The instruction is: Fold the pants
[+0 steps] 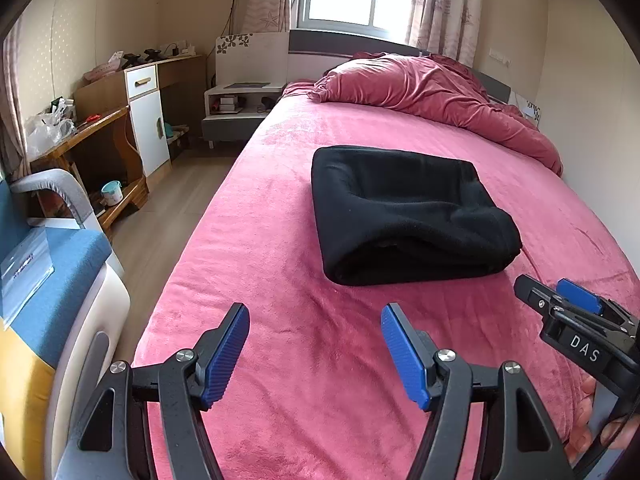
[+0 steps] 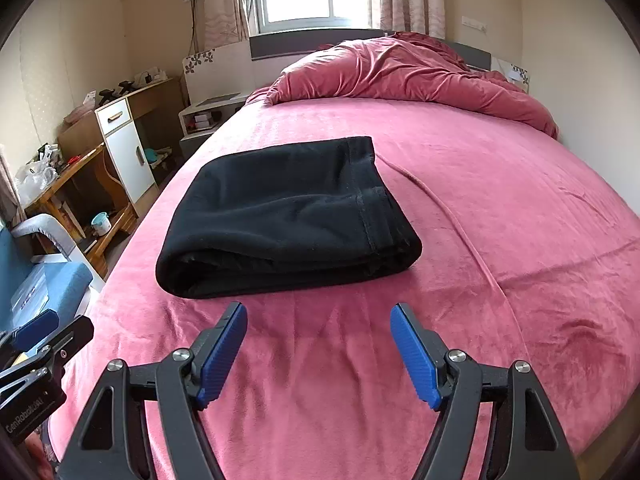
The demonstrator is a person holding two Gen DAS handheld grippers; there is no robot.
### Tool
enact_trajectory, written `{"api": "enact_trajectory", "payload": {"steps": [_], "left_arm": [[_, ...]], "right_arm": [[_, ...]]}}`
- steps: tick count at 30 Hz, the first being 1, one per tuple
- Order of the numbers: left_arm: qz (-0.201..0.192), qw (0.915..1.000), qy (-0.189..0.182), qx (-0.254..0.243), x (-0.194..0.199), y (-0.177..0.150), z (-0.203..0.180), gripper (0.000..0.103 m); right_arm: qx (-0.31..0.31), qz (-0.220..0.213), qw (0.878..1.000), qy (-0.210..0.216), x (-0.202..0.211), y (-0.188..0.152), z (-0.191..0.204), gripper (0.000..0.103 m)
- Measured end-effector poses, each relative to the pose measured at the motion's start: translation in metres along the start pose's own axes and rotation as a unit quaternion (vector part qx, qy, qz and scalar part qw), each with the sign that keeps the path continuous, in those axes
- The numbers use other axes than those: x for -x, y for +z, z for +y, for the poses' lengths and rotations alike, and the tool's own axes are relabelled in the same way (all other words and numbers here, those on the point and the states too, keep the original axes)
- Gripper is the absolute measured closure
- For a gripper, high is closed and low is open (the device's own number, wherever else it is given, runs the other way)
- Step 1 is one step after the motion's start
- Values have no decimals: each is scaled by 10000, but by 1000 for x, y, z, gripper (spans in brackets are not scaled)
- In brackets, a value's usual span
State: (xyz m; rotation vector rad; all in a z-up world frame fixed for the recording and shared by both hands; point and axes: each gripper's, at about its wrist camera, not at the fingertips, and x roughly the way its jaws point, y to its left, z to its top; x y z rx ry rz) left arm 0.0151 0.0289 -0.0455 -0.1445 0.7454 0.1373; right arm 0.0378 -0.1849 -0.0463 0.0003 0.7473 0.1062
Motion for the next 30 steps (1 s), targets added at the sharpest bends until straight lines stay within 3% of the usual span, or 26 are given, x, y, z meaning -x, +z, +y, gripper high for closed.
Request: {"api": "enact_trajectory", "payload": {"steps": [30], "left_arm": [[19, 10000, 38, -2, 2, 1, 0, 33]], "right_arm": [[-26, 66, 10000, 2, -1, -3, -1, 28]]}}
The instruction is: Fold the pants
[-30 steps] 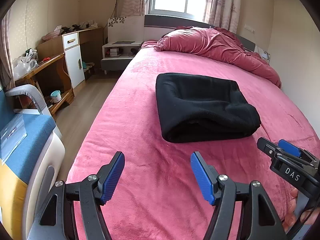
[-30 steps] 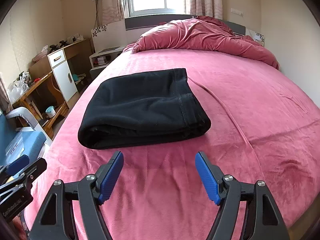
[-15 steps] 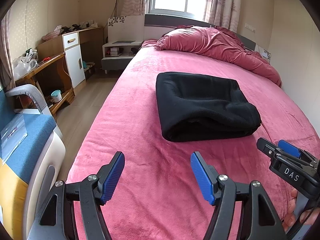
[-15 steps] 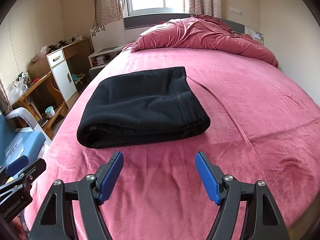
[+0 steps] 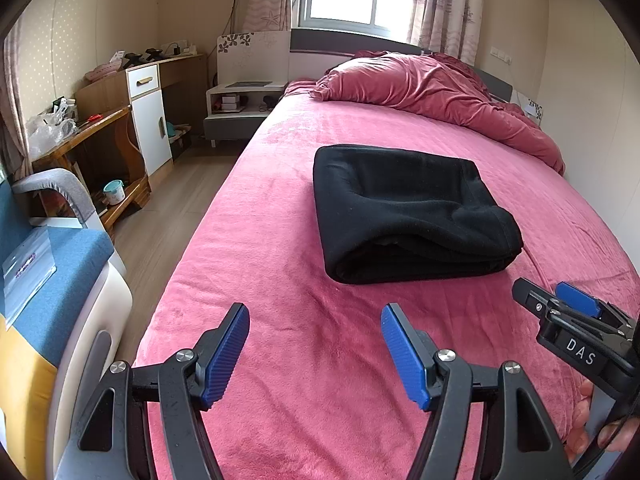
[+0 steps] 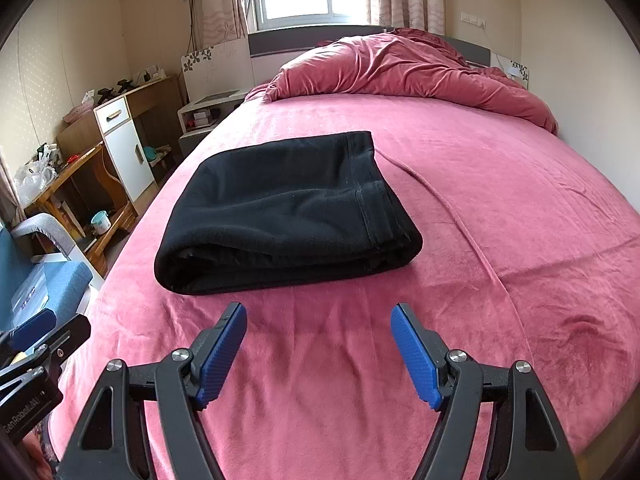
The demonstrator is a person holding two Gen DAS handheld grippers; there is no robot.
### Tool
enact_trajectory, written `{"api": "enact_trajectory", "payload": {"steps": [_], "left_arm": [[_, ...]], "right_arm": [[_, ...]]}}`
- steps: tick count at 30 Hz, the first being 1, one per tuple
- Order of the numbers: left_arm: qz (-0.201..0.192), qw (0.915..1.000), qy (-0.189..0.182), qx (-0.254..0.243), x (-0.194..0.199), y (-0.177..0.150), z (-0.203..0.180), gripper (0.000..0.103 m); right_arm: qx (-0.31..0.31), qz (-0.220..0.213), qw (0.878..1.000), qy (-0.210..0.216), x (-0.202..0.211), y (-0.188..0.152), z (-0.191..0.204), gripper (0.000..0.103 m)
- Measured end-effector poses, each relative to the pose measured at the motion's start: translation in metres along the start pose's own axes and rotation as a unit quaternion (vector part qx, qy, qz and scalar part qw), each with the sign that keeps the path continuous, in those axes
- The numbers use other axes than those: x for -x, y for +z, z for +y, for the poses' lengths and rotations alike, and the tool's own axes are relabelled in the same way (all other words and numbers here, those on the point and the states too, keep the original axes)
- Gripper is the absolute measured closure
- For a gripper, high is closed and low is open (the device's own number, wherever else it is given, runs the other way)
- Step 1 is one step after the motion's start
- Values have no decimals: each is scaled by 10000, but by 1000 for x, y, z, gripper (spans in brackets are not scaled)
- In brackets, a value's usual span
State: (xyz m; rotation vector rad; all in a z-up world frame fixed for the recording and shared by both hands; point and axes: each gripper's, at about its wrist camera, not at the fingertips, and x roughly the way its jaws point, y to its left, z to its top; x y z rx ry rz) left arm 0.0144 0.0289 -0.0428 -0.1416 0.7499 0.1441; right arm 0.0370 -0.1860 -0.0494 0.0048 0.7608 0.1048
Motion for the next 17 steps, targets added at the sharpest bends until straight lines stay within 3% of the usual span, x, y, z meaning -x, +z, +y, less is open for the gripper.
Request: {"api": "enact_trajectory", "payload": {"steps": [17], "left_arm": [[-96, 9998, -137, 62, 0, -1, 4, 33]], "right_arm": [[15, 80, 9999, -72, -7, -4, -5, 26]]}}
